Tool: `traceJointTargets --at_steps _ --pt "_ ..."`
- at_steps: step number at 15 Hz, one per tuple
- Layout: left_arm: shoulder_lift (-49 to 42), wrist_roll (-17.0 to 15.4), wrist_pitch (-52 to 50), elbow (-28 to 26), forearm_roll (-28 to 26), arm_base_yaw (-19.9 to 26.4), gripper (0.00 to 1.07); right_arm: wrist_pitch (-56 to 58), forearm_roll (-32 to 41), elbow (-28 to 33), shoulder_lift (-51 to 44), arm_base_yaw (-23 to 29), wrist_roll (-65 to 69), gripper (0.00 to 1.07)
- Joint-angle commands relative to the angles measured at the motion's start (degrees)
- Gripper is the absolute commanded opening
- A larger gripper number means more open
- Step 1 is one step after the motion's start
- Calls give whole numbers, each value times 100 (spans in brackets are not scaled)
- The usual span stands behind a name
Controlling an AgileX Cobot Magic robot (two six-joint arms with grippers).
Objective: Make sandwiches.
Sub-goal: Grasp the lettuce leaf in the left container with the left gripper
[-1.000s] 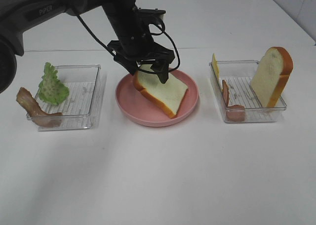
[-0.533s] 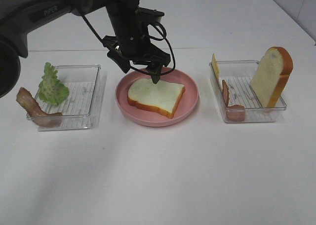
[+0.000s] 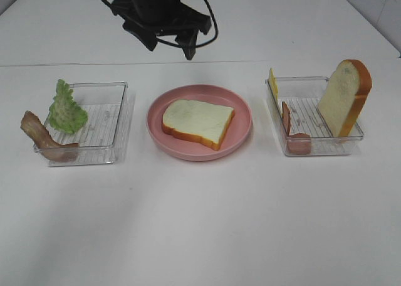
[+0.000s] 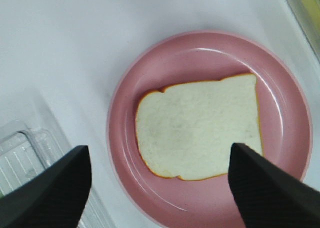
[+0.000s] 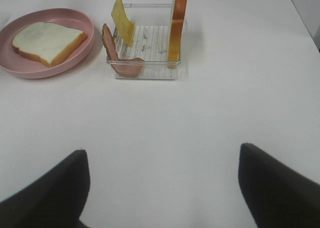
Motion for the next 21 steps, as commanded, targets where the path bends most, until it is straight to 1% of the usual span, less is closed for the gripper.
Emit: traceJointTargets --at_steps 1,2,4,5,8,9,11,13,15,17,21 --pt "-413 -143 395 80 -126 298 72 -63 40 17 -86 -40 -34 78" --pt "-625 -143 395 281 -126 453 72 -63 40 17 -86 -40 -34 78" --pt "-1071 -269 395 831 -115 728 72 -63 40 17 -86 -40 -34 78" --pt "-1427 -269 395 1352 -103 957 72 -63 40 17 -86 -40 -34 78" --pt "-1948 -269 395 2235 0 1381 72 -63 40 17 -86 -40 -34 78" --pt "-2034 -269 395 2475 0 1547 72 -63 40 17 -86 -40 -34 78" --pt "-2045 -269 390 2779 0 1816 71 -63 40 17 -86 -40 -34 78" --pt "-1931 -269 384 2922 63 1994 71 -63 40 17 -86 -40 -34 78" --pt "-1713 -264 367 2922 97 2097 71 -63 40 17 -86 -40 -34 78" --pt "-1341 -264 115 2916 80 2097 71 -63 40 17 -86 -40 -34 78" --pt "-894 -246 -17 2916 109 2097 71 -63 40 17 -86 -40 -34 78"
